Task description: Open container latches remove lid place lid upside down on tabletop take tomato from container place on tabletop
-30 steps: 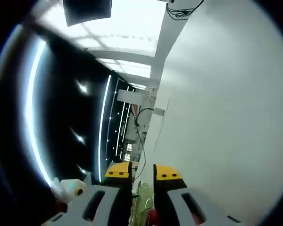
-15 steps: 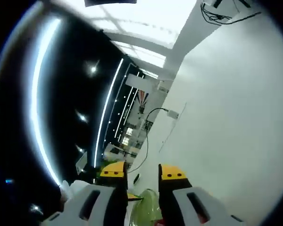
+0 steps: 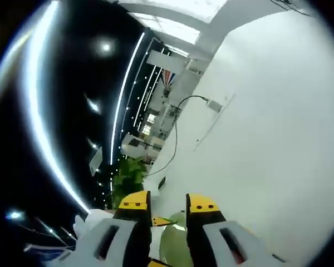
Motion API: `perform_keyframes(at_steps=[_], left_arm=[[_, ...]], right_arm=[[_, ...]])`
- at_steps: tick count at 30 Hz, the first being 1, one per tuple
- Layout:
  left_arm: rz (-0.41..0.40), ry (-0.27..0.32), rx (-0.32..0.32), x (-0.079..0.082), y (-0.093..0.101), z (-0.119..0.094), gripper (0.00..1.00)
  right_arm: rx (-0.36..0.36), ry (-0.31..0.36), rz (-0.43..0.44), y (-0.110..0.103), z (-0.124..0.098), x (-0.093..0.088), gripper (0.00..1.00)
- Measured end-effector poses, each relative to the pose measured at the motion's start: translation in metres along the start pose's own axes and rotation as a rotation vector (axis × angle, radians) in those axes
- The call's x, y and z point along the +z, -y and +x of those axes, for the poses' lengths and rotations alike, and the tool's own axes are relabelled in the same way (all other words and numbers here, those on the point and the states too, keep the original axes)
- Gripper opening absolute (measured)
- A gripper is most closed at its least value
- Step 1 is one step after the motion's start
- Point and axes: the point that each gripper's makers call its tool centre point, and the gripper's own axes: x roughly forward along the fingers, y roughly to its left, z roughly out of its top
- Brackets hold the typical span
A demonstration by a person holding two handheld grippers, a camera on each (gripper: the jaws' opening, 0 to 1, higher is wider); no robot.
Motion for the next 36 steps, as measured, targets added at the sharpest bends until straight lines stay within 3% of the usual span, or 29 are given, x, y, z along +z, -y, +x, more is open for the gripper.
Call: perform_keyframes(at_steps=[8,21,23,25,36], left_arm=[[0.003,-0.019,0.000,0.001,0.001,0.001,0.63],[0.000,-0.019,0.001,0.002,0.001,0.001,0.63],[-0.001,-0.020,0.001,0.002,0.001,0.001,0.63],[0.000,-0.023,0.001,0.002,0.001,0.001,0.63],[-0.003,-0.024,0.000,0.002,0.001,0.001,0.63]], right_arm=[[-0.037,-0.175,-0.054,-0.004,0.030,-0.013,0.17],[-0.053,-0.266,-0.097,0.000,0.063,-0.009,0.15],[-0.050,-0.342,-0.103,0.001,0.063,-0.022,0.13],[-0.061,-0.351,-0.140,0.003,0.067,-0.029,0.13],[-0.061,-0.470,-0.140,0.010,0.094,-0.052,0.13]])
